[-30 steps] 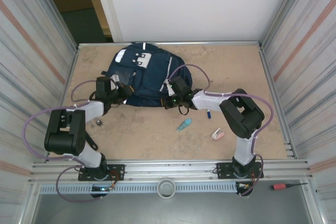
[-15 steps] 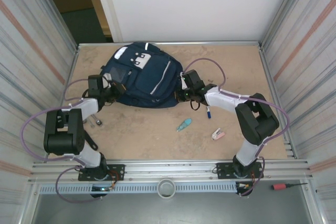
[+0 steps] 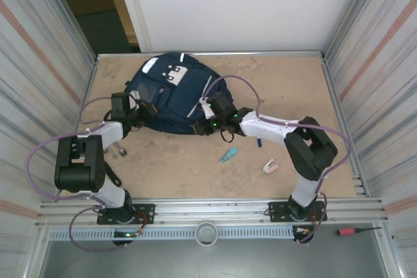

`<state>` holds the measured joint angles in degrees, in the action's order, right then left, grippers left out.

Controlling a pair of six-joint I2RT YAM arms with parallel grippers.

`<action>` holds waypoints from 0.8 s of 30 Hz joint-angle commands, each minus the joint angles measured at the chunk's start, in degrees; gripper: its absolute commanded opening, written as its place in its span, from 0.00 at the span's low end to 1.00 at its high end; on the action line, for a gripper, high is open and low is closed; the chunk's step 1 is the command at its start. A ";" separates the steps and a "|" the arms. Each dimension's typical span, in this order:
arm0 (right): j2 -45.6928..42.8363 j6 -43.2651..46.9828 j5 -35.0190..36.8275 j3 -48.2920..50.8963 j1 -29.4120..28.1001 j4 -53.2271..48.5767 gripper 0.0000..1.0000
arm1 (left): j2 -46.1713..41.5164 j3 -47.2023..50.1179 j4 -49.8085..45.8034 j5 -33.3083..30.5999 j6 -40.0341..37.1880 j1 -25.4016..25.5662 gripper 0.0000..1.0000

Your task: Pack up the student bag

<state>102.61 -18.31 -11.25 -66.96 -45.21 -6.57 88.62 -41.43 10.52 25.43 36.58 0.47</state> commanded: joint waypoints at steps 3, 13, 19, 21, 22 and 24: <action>7.02 3.36 3.83 -7.28 -2.43 -3.51 0.36 | 0.41 -1.36 0.64 0.80 -1.89 1.11 0.00; 9.62 0.11 7.91 -6.30 -2.51 -5.98 0.32 | 0.37 -1.47 0.64 0.91 -1.97 1.20 0.00; 9.87 -0.94 12.92 -6.88 -2.44 -6.05 0.35 | 0.25 -1.45 0.46 0.86 -2.13 1.20 0.00; 9.83 -0.69 13.74 -7.18 -2.38 -6.02 0.36 | 0.24 -1.41 0.31 0.91 -2.21 1.19 0.00; 10.06 -0.48 13.87 -7.22 -2.26 -6.02 0.36 | 0.11 -1.41 0.29 0.84 -2.26 1.20 0.00; 10.73 -0.42 13.58 -7.59 -2.10 -6.30 0.37 | 0.15 -1.39 0.29 0.94 -2.31 1.20 0.00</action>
<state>111.42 -17.96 -1.23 -74.00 -47.99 -10.59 88.62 -41.52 10.48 25.45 36.38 0.93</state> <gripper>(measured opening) 0.368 0.065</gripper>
